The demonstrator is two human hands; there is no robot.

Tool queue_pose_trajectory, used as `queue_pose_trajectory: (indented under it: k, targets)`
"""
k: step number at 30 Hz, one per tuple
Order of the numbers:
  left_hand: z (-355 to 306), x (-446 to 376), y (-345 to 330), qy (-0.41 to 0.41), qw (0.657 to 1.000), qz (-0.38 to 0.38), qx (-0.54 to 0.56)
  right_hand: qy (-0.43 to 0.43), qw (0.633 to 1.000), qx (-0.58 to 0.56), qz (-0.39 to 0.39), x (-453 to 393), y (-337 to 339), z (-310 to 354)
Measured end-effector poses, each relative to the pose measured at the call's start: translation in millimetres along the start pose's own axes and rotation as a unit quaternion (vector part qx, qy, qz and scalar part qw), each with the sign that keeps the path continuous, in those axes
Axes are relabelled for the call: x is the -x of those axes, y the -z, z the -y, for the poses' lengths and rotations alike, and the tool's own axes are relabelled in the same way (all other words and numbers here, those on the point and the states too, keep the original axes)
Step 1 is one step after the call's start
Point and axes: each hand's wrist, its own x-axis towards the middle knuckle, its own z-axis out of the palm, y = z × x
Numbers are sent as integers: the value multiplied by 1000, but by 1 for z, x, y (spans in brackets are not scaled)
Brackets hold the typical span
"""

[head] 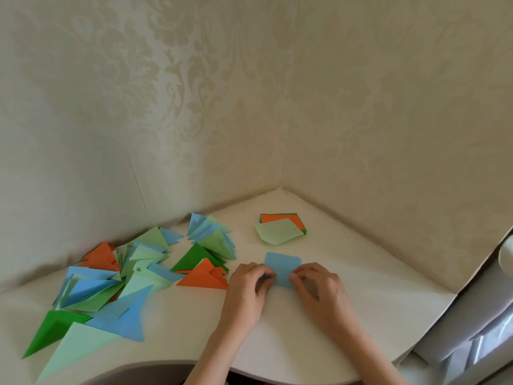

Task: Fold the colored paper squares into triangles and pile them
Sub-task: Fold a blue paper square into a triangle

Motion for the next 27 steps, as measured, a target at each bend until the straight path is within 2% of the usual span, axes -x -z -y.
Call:
queue_pose_trajectory:
  k: [4, 7, 14, 18, 27]
  targets:
    - [-4, 0, 2, 7, 1000, -3, 4, -2, 998, 62, 17, 1, -4, 0]
    - [-4, -1, 0, 11, 1000, -5, -2, -9, 997, 69, 19, 0, -6, -2]
    - [-4, -4, -14, 19, 995, -12, -95, -12, 994, 112, 9, -3, -11, 2]
    - [-2, -5, -14, 46, 996, -14, -80, -46, 996, 77, 27, -5, -9, 2]
    - [1, -6, -9, 45, 998, -7, -42, -100, 992, 15, 77, -12, -4, 8]
